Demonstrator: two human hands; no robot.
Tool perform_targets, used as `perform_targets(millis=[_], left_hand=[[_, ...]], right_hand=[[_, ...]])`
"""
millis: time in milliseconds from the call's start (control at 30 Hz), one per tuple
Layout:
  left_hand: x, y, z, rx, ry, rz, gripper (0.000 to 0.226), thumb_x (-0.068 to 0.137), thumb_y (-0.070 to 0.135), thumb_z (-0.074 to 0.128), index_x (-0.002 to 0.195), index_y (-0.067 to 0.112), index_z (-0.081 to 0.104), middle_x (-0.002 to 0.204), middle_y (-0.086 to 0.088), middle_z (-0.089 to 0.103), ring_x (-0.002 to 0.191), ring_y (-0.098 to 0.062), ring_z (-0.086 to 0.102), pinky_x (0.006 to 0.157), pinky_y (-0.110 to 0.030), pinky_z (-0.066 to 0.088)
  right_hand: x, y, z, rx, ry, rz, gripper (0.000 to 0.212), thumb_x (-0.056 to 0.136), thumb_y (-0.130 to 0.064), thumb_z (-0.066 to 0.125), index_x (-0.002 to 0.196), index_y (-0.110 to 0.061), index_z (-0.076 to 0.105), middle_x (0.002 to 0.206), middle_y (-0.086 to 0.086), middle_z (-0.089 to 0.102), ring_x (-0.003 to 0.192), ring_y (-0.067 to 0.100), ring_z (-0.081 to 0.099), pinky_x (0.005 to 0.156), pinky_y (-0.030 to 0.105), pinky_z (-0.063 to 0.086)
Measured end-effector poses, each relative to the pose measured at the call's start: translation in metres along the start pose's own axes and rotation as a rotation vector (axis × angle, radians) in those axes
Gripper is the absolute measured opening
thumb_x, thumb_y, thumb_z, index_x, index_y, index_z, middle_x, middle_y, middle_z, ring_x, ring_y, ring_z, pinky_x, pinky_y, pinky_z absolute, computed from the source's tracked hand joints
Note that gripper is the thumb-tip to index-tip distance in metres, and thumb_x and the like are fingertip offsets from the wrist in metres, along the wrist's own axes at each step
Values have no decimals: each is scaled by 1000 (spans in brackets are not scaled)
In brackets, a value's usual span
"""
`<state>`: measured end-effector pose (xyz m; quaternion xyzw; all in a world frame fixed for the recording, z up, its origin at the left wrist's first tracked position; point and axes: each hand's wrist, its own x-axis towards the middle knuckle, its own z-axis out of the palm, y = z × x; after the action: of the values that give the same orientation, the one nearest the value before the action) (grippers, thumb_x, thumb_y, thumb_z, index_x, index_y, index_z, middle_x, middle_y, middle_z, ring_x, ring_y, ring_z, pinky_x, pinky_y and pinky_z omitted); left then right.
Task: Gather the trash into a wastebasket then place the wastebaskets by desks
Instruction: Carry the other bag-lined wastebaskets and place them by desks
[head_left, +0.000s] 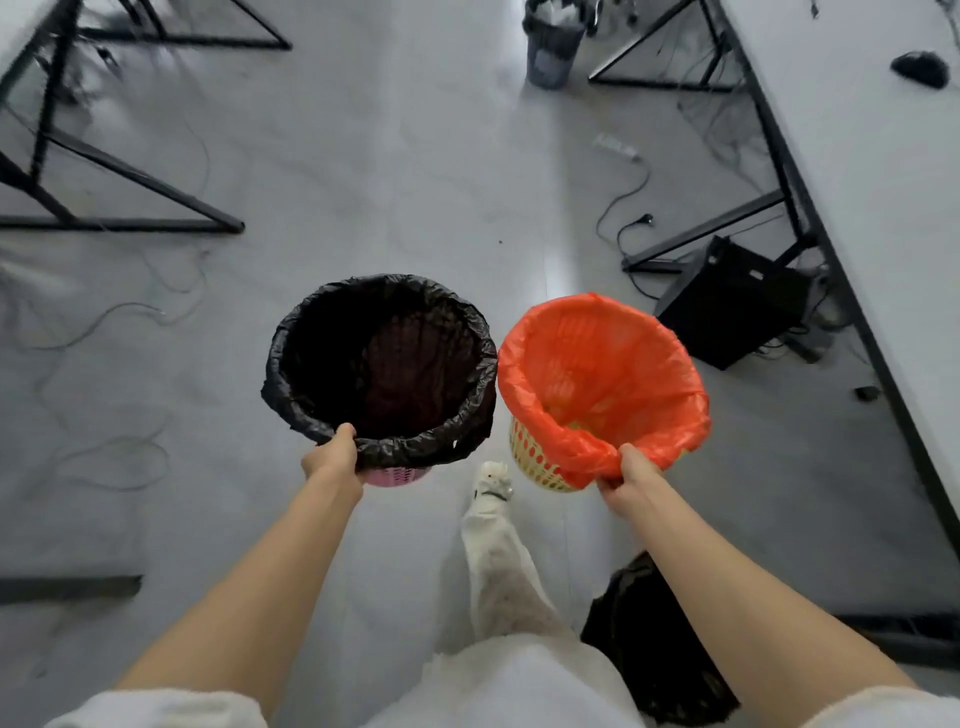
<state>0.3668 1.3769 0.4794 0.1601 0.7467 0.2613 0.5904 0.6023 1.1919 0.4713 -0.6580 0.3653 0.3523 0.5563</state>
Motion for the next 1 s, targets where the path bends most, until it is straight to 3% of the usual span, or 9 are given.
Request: perform_targets(millis=[100, 233, 367, 500, 800, 1000], left_hand=[[26, 44, 69, -40, -28, -10, 40, 86, 1, 54, 125, -5, 47, 127, -21, 56, 111, -37, 60, 85, -47, 52], [57, 121, 165, -73, -42, -42, 42, 86, 0, 52, 127, -3, 44, 130, -22, 53, 112, -37, 59, 79, -43, 52], [81, 197, 245, -38, -65, -23, 42, 86, 2, 53, 127, -3, 45, 130, -21, 53, 112, -36, 59, 83, -44, 53], [104, 258, 308, -11, -38, 3, 42, 85, 2, 55, 126, -4, 46, 128, -21, 54, 112, -36, 58, 81, -44, 53], [203, 420, 477, -9, -52, -5, 41, 85, 2, 54, 125, -5, 47, 130, -23, 55, 112, -35, 60, 86, -44, 50], [264, 560, 609, 1, -63, -32, 42, 86, 3, 56, 126, -1, 46, 127, -21, 56, 111, -35, 61, 86, -43, 51]], right_hand=[[26, -48, 63, 60, 6, 33, 43, 87, -10, 52, 130, -10, 50, 112, 11, 58, 71, 20, 58, 49, 31, 52], [56, -131, 152, 57, 25, 68, 43, 87, -11, 54, 130, -11, 49, 130, 12, 56, 112, 26, 60, 70, 32, 50], [65, -202, 230, 26, 47, 77, 44, 87, -13, 53, 131, -13, 48, 131, 10, 56, 112, 25, 59, 64, 32, 50], [71, -261, 303, 8, 42, 53, 44, 88, -12, 52, 131, -12, 47, 130, 11, 56, 111, 26, 59, 72, 32, 50], [119, -388, 507, 51, 72, 68, 43, 87, -11, 53, 129, -11, 48, 130, 12, 56, 113, 27, 59, 68, 32, 52], [134, -495, 665, 86, 116, 56, 44, 89, -13, 54, 132, -11, 46, 132, 13, 54, 115, 29, 58, 75, 33, 53]])
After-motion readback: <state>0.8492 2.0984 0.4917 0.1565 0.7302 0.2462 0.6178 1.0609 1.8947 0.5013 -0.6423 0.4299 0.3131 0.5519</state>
